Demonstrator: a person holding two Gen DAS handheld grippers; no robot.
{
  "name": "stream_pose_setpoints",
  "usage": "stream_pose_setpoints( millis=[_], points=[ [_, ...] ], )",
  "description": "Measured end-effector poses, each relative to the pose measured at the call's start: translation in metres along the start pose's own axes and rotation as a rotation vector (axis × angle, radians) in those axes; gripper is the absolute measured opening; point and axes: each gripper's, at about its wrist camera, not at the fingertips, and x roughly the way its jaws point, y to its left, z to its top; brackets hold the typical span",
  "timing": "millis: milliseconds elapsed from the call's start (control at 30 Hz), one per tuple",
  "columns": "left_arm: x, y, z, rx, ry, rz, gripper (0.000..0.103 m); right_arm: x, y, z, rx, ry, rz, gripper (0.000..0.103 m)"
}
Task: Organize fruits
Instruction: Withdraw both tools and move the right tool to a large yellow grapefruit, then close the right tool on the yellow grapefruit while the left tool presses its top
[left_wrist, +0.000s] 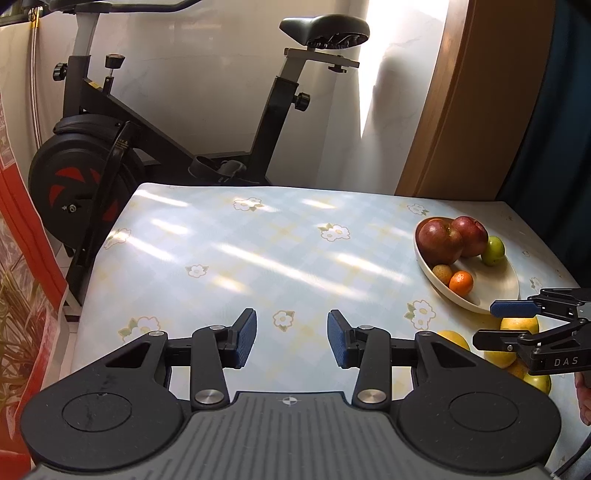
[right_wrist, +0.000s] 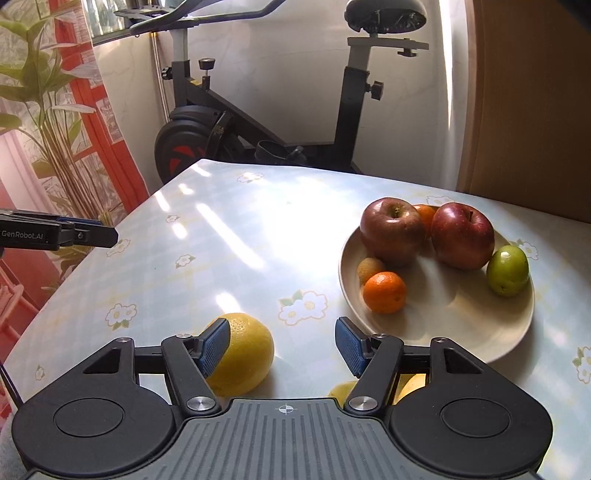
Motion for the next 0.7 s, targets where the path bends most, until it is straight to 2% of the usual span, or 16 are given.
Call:
stream_pose_setpoints(
  millis=[200, 433, 567, 700],
  points=[
    [0.005, -0.004, -0.003, 0.001, 0.014, -0.016, 0.044, 0.013, 0.011, -0.002, -0.041, 0.037, 0.033, 0.068],
    [0.014, -0.011, -0.01, -0.003, 0.046, -0.045, 0.044, 0.021, 0.024, -0.003, -0.087, 0.062, 0.079, 0.068],
    [0.017, -0.011, -0.01, -0.02, 0.055, -0.063, 0.044, 0.024, 0.03, -0.008, -0.112, 0.085, 0.128, 0.065],
    [0.02, -0.014, -0.01, -0.035, 0.071, -0.097, 0.044, 0.023, 0.039, -0.014, -0.157, 0.102, 0.166, 0.049]
  ],
)
